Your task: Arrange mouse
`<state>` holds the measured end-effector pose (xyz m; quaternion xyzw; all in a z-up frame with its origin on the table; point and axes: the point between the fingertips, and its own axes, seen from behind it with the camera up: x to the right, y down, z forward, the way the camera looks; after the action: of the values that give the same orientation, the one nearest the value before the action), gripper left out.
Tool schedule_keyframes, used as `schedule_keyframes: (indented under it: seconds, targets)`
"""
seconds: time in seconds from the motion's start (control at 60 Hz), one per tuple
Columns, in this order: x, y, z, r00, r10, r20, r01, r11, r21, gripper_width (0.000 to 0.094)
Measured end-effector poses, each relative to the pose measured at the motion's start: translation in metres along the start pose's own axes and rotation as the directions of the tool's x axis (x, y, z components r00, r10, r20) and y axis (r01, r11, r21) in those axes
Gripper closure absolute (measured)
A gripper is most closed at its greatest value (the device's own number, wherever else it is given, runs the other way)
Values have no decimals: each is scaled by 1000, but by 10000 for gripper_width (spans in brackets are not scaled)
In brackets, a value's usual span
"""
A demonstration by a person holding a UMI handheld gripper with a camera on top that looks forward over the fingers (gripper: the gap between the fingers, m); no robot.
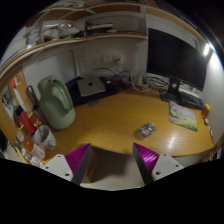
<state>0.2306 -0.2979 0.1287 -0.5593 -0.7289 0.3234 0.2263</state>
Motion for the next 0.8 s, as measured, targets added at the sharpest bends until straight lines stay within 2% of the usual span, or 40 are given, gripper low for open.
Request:
schedule_keyframes:
  seconds: [0.133,0.15,0.3,0.483,0.8]
  targets:
    - [35,4,0,994,54,-90,-54,999,3,80]
    - [61,5,1,994,62,-90,-62,998,1,78]
    - [107,14,1,979,126,-159,-125,992,12,79]
    - [135,23,15,967,158,-202,-151,987,50,80]
    - [145,21,71,961,186,-207,-165,980,114,80]
